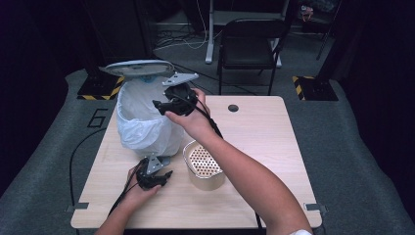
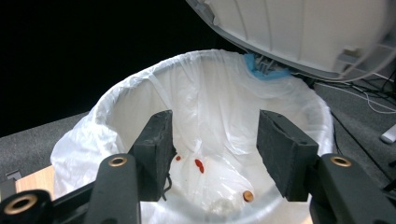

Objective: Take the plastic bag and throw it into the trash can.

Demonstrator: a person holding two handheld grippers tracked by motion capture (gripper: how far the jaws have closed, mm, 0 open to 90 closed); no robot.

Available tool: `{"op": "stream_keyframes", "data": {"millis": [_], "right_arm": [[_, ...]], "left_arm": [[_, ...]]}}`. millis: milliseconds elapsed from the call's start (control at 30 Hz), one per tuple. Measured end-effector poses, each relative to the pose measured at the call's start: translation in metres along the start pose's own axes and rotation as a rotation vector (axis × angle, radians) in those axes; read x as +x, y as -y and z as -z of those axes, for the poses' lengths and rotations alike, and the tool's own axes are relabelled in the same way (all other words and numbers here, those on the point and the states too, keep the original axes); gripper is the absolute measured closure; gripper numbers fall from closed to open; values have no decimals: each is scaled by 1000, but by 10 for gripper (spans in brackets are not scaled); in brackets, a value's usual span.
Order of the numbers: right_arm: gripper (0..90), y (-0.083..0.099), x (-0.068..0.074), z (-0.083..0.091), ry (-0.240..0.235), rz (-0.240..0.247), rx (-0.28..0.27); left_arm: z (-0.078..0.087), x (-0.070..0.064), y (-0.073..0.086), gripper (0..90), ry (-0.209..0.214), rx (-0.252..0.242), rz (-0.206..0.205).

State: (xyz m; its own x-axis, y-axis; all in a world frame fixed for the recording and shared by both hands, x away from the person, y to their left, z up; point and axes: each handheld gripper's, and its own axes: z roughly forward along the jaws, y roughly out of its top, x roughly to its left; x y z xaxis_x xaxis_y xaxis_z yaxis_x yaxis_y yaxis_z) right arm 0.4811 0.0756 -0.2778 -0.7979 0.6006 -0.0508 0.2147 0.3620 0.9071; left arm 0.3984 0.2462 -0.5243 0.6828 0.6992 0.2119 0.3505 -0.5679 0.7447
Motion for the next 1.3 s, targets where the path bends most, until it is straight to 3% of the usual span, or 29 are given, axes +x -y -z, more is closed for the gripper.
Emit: {"op": "stream_keyframes", "data": {"millis": [167, 700, 900, 1300], "right_arm": [[483, 4, -4, 20, 8, 27, -13], [524, 38, -34, 64, 30, -2, -17], [518, 52, -37, 77, 58, 38, -6], [562, 88, -48, 102, 84, -4, 4]], "left_arm": [[0, 0, 0, 381, 4, 0, -1], [-1, -1, 0, 382, -5, -10, 3], [-1, -2, 1, 382, 6, -12, 24], [-1, -2, 1, 382, -1, -4, 10]]}}
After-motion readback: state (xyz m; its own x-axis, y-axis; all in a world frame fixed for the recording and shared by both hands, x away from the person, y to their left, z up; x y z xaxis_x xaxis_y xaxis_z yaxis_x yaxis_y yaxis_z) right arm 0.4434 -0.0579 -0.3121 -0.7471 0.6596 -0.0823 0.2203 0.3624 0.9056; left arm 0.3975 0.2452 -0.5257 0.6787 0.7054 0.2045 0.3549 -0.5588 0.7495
